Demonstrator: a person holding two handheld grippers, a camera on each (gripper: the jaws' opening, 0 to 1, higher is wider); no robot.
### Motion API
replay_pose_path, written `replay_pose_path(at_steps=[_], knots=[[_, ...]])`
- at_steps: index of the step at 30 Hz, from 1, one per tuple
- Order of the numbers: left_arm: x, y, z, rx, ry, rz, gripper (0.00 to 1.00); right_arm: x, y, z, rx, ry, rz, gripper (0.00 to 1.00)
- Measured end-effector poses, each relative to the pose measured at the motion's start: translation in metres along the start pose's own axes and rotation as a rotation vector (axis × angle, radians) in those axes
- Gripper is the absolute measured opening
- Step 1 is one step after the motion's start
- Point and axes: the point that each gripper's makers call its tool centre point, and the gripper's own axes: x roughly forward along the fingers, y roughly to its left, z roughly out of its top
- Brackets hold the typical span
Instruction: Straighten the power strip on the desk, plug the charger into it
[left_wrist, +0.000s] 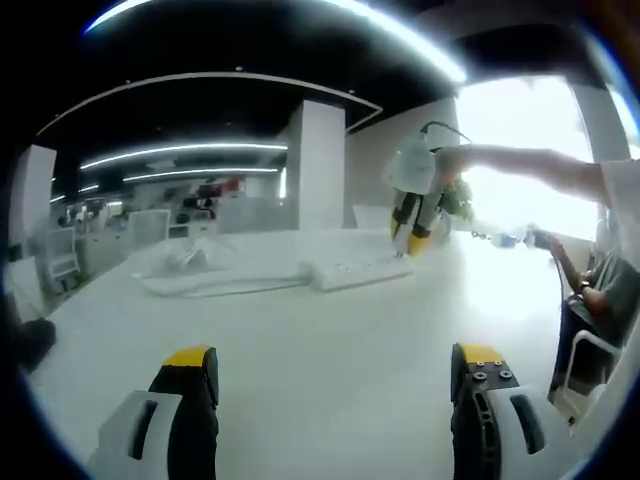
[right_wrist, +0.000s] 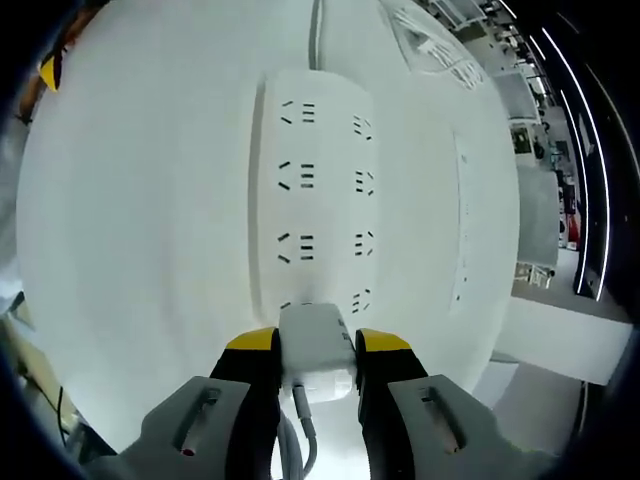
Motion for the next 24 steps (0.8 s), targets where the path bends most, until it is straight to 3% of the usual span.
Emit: replay_pose_path(at_steps=[24], knots=[[0.0047, 0.0029, 0.0066, -0.001, -0.008, 0.008, 0.99, -0.0003, -0.0004, 0.0057, 0.024, -0.019, 0.013, 0.27]])
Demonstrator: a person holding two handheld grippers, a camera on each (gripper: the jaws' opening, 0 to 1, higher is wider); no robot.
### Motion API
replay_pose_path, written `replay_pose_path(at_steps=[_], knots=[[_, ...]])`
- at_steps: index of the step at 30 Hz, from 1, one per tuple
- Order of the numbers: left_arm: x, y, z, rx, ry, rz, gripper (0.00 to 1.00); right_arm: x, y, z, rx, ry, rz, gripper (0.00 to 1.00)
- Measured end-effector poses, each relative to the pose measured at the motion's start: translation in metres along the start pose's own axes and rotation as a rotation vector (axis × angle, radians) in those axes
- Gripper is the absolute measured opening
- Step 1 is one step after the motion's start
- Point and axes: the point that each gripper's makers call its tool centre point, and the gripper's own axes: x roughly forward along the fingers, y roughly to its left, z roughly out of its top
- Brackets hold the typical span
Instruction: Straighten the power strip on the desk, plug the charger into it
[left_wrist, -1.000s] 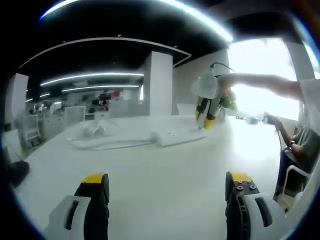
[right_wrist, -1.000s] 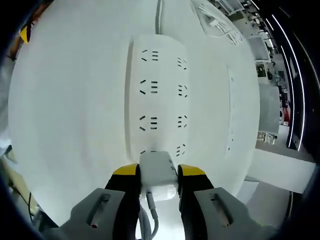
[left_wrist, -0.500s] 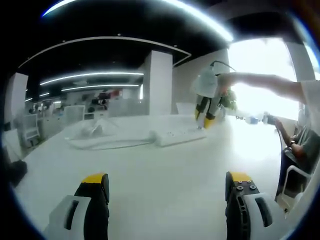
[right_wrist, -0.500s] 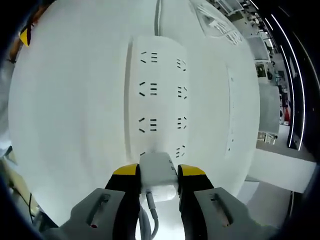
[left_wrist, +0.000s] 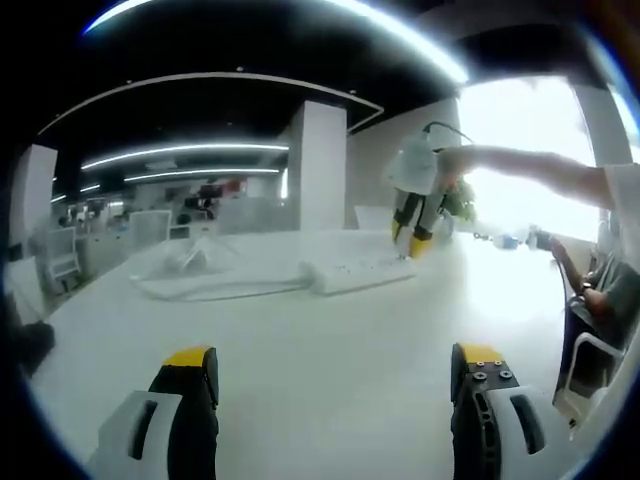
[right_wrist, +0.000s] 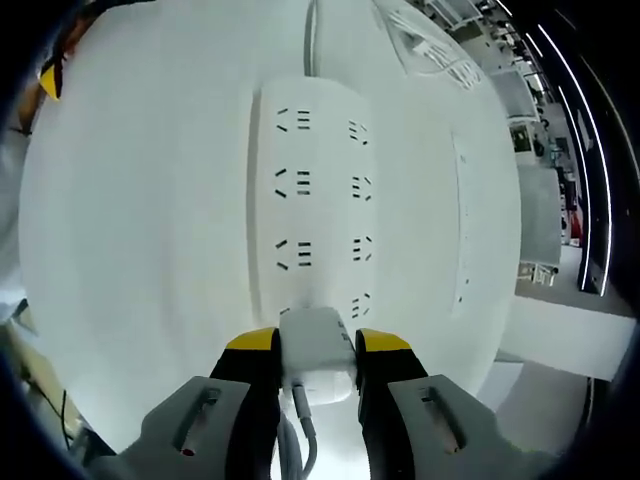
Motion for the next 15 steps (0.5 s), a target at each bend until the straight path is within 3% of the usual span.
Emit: replay_pose_path(at_steps=[7, 10, 15], knots=[[-0.001, -0.001, -0.001, 0.001, 0.002, 0.0, 0.99, 0.0, 0.0, 0.002, 0.001, 0.007, 0.002, 0.27], [-0.002, 0.0, -0.001, 0.002, 0.004, 0.002, 0.99, 0.009, 0.0, 0.006, 0.013, -0.029, 0.01, 0.27], [-0.004, 0.002, 0.001, 0.008, 0.007, 0.006, 0.99, 0.015, -0.001, 0.007, -0.005, -0.013, 0.022, 0.28]])
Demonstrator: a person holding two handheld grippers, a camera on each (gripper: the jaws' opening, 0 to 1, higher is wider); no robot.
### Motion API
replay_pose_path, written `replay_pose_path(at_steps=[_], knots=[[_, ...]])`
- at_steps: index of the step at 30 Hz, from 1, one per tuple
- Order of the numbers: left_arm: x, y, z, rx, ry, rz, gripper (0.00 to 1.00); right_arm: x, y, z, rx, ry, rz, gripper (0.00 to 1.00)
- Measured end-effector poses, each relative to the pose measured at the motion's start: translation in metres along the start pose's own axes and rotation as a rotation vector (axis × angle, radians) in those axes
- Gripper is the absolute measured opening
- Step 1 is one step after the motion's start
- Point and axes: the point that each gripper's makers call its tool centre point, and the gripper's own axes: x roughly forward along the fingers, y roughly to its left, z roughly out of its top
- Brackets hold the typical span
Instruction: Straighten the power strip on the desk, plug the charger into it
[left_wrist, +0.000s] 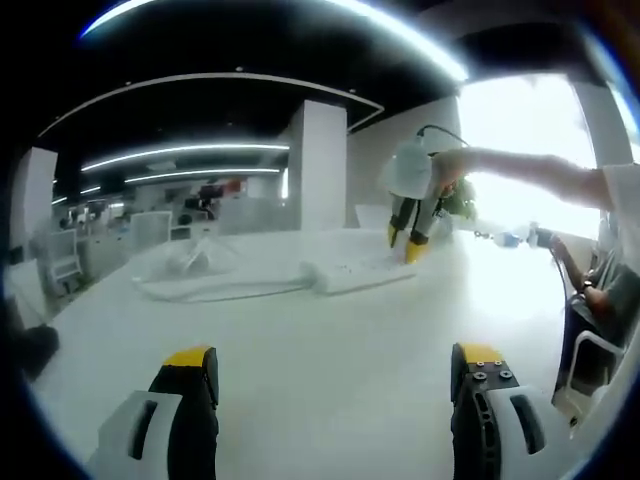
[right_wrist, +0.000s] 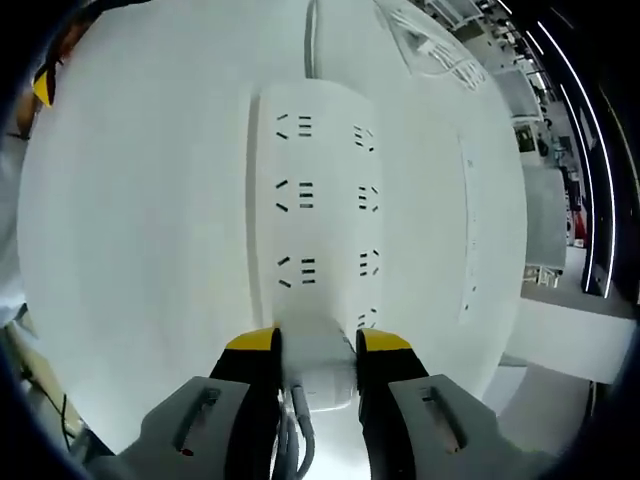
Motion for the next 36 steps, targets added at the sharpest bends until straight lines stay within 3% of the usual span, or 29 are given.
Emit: replay_pose_path(at_steps=[10, 14, 16, 19, 27, 31, 36], knots=[[0.0, -0.002, 0.0, 0.005, -0.002, -0.002, 0.99, -0.004, 0.002, 0.0, 0.03, -0.044, -0.012, 0.28], [-0.001, -0.003, 0.0, 0.002, -0.003, -0.003, 0.99, -0.008, 0.004, 0.001, 0.058, -0.102, -0.006, 0.29], [-0.003, -0.002, 0.0, 0.003, -0.002, 0.003, 0.99, -0.012, 0.008, 0.004, 0.097, -0.137, 0.017, 0.33], [-0.004, -0.001, 0.001, 0.002, -0.007, 0.006, 0.99, -0.017, 0.007, 0.005, 0.079, -0.156, 0.0, 0.38], [-0.008, -0.001, 0.001, 0.003, -0.011, 0.008, 0.99, -0.025, 0.008, 0.0, 0.085, -0.155, -0.013, 0.43], [-0.01, 0.0, 0.001, 0.002, -0.016, 0.012, 0.99, -0.027, 0.006, -0.003, 0.085, -0.155, -0.031, 0.52], [-0.011, 0.0, 0.0, 0.0, -0.016, 0.011, 0.99, -0.029, 0.009, -0.002, 0.081, -0.167, -0.026, 0.53]])
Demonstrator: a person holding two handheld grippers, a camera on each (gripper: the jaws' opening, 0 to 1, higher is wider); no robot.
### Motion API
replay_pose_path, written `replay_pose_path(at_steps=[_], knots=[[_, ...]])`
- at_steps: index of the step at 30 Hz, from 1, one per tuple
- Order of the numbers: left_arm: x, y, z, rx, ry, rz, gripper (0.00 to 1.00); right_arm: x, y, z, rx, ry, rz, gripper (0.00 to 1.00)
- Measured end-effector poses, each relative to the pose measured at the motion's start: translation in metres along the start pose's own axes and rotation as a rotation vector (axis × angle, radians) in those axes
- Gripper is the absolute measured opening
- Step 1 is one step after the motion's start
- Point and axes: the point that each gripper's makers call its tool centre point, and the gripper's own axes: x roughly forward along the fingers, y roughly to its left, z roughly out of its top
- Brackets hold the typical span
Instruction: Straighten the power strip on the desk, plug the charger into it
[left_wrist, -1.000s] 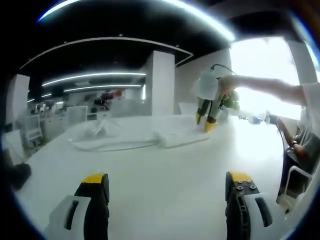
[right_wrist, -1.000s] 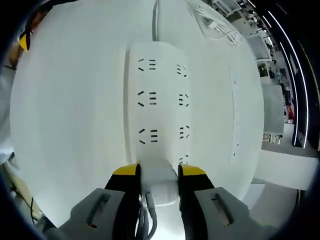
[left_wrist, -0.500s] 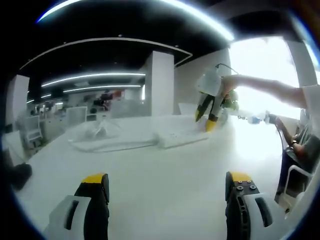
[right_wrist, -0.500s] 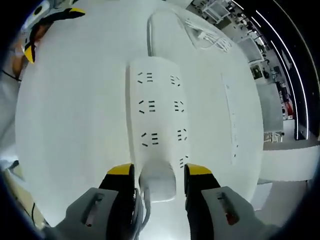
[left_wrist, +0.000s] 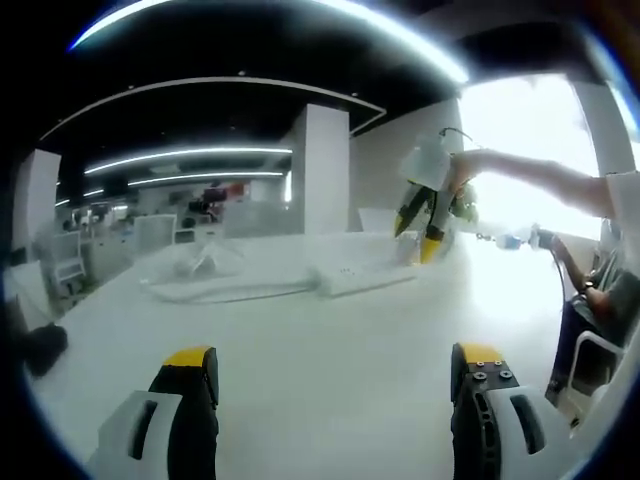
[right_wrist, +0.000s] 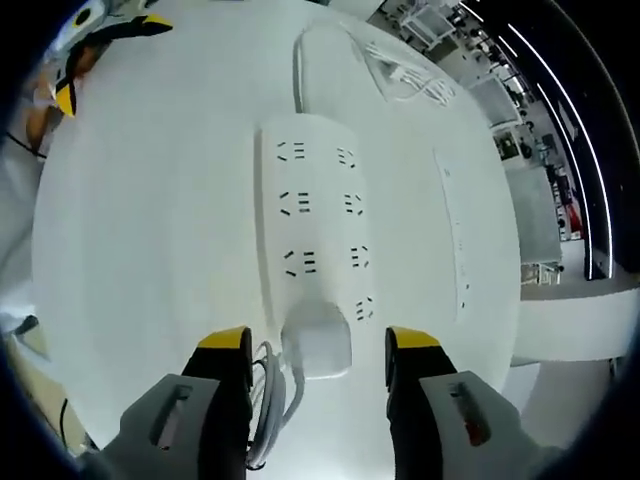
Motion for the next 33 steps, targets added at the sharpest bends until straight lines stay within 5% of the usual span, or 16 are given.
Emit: replay_pose_path(at_steps=[9, 16, 18, 22, 33], knots=[[-0.003, 0.004, 0.0, -0.004, -0.004, 0.005, 0.99, -0.001, 0.0, 0.005, -0.073, -0.015, -0.018, 0.73], [-0.005, 0.006, -0.002, -0.005, -0.004, 0.011, 0.99, -0.001, 0.003, 0.006, -0.087, -0.03, -0.01, 0.73], [-0.005, 0.006, -0.002, -0.004, -0.001, 0.011, 0.99, -0.001, 0.004, 0.005, -0.088, -0.029, -0.01, 0.67], [-0.004, 0.005, -0.001, -0.003, -0.002, 0.009, 0.99, -0.001, 0.013, 0.005, -0.033, -0.039, 0.046, 0.4], [0.0, 0.001, 0.0, 0.002, 0.0, -0.001, 0.99, 0.0, -0.001, 0.002, -0.021, -0.031, -0.001, 0.27]])
